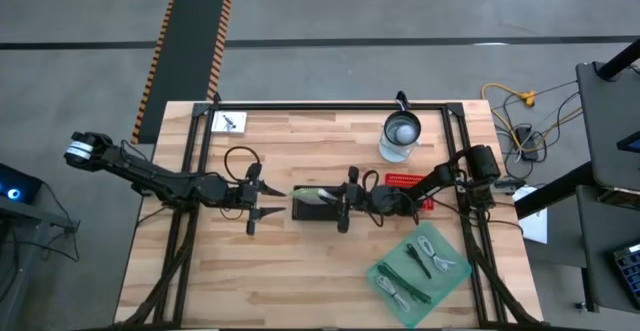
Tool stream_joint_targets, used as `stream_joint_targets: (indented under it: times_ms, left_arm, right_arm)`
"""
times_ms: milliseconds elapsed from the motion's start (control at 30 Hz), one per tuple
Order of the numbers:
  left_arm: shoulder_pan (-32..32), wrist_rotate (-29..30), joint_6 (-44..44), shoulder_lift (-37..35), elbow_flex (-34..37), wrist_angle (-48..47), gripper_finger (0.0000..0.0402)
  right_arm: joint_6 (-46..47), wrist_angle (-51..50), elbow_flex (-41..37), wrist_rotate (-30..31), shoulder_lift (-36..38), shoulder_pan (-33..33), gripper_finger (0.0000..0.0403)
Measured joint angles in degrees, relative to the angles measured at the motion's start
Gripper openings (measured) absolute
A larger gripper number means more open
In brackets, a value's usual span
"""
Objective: Pick and place items into bin
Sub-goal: Put the bottom white card reader box into the black bin, then put the white card reader box into the black bin
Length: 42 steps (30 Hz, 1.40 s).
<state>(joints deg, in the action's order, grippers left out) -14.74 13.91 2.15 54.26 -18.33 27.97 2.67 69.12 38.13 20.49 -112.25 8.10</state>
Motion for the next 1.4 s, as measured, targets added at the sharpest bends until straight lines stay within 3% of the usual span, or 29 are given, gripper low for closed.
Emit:
stream_joint_targets:
  times_ms: [467, 800, 933, 1167, 1400]
  left_arm:
    - [0.0, 0.0, 0.1, 0.0, 0.1, 0.0, 0.0146]
    - [0.0, 0.0, 0.1, 0.0, 0.9, 0.2, 0.0146]
    - [0.0, 0.0, 0.1, 0.0, 0.9, 0.4, 0.0146]
    - [0.0, 0.0, 0.1, 0.0, 0.9, 0.3, 0.0146]
    - [0.0, 0.0, 0.0, 0.0, 1.0, 0.4, 0.0146]
  right_arm:
    - [-1.2, -0.3, 0.3, 0.0, 0.0, 0.0, 0.0135]
    - [-4.0, -0.6, 1.8, 0.0, 1.8, 0.0, 0.0136]
    - [-3.2, -7.3, 1.7, 0.0, 6.3, 0.2, 0.0128]
    - [0.5, -28.3, 1.7, 0.0, 17.2, 1.7, 0.0108]
    - [4.0, -39.0, 1.6, 0.0, 23.4, 3.9, 0.0074]
